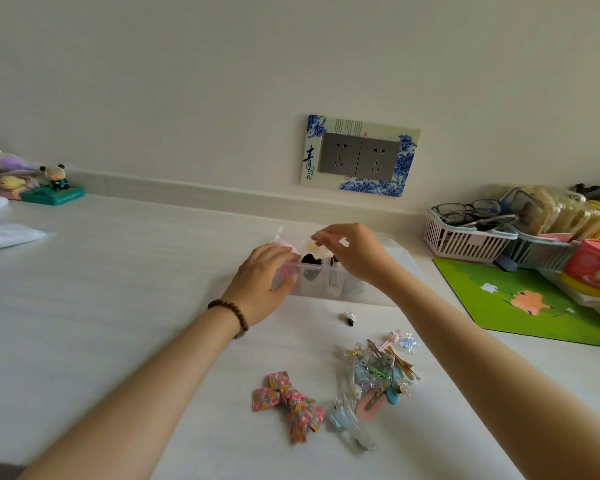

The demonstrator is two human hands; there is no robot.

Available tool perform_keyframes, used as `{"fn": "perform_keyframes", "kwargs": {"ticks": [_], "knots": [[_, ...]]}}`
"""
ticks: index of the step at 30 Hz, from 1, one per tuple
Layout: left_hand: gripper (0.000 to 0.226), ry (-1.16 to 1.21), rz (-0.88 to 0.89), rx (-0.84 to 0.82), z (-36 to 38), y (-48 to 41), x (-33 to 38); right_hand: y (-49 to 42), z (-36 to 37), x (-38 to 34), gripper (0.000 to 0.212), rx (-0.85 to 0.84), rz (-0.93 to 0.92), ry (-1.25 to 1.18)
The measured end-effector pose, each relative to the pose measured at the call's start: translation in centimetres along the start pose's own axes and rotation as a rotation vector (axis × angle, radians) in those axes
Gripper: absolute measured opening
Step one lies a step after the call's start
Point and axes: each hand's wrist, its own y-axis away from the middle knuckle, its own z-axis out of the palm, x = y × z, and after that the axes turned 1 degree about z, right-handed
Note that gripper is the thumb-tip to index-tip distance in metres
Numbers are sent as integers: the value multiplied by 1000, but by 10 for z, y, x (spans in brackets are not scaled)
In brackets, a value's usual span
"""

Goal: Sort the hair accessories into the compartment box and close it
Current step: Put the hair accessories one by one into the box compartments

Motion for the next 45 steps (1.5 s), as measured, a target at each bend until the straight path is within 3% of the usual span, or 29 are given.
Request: {"fn": "perform_keyframes", "kwargs": {"ticks": [3, 6, 9, 11, 14, 20, 24, 28, 33, 35, 38, 42, 45], "knots": [[37, 4, -2, -27, -10, -1, 2, 30, -13, -7, 20, 0, -5, -228], [34, 66, -13, -87, -35, -1, 19, 67, -15, -10, 16, -141, -40, -220], [21, 207, -92, -480, -65, 9, 42, 92, -11, -8, 20, -186, -42, -270], [28, 212, -116, -754, -76, 25, 50, 101, -6, -8, 19, -199, -27, -340], [39, 173, -108, -934, -74, 48, 51, 106, 1, -11, 18, -218, -30, -343], [23, 221, -110, -753, -55, 65, 43, 114, 9, -12, 19, -260, -18, -347], [23, 443, -245, -558, -52, 63, 43, 117, 10, -8, 22, -243, 40, -400], [24, 416, -151, -263, -46, 48, 49, 112, 13, -11, 28, -174, 101, -664], [24, 399, -78, -123, -26, 20, 61, 101, 5, -10, 34, -14, 165, -855], [32, 297, -26, -32, -19, 6, 55, 91, -5, -5, 27, 58, 197, -932], [66, 18, 6, -17, -11, -12, 35, 71, -21, 8, 17, 168, 232, -862], [69, -159, -29, -107, 1, -19, 14, 41, -33, 21, 18, 223, 243, -662], [81, -188, 8, -80, 9, -19, 9, 20, -32, 26, 22, 184, 217, -569]]}}
